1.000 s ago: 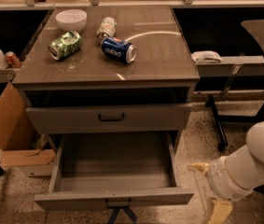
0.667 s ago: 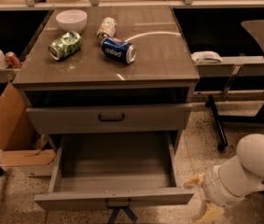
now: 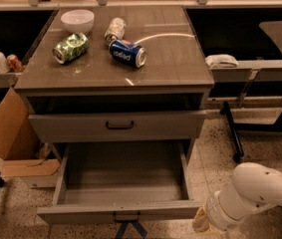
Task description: Close middle drawer
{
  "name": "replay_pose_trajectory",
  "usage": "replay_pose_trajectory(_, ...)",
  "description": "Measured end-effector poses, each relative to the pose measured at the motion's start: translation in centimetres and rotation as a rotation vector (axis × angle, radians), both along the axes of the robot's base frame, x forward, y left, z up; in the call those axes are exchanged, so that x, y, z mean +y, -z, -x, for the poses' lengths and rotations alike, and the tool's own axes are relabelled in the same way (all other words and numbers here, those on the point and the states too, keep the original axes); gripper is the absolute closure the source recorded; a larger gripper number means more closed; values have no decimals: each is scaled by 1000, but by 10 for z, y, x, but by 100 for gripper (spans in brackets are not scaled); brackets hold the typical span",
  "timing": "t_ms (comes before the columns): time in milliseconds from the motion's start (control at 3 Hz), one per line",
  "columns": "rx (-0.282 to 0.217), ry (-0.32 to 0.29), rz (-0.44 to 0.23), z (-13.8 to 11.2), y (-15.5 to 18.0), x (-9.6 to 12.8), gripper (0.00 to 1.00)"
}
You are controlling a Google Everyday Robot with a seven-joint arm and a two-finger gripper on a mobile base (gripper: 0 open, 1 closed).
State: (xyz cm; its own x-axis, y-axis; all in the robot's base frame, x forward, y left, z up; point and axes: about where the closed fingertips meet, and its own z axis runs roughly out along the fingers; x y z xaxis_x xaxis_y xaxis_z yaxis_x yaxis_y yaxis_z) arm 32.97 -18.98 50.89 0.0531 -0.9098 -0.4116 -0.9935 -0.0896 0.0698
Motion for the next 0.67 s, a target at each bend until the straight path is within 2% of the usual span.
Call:
replay_pose_trajectory(333, 68, -10, 26, 2, 52, 5, 100)
replay_pose_trajectory(667, 76, -14, 20, 5, 54, 7, 100)
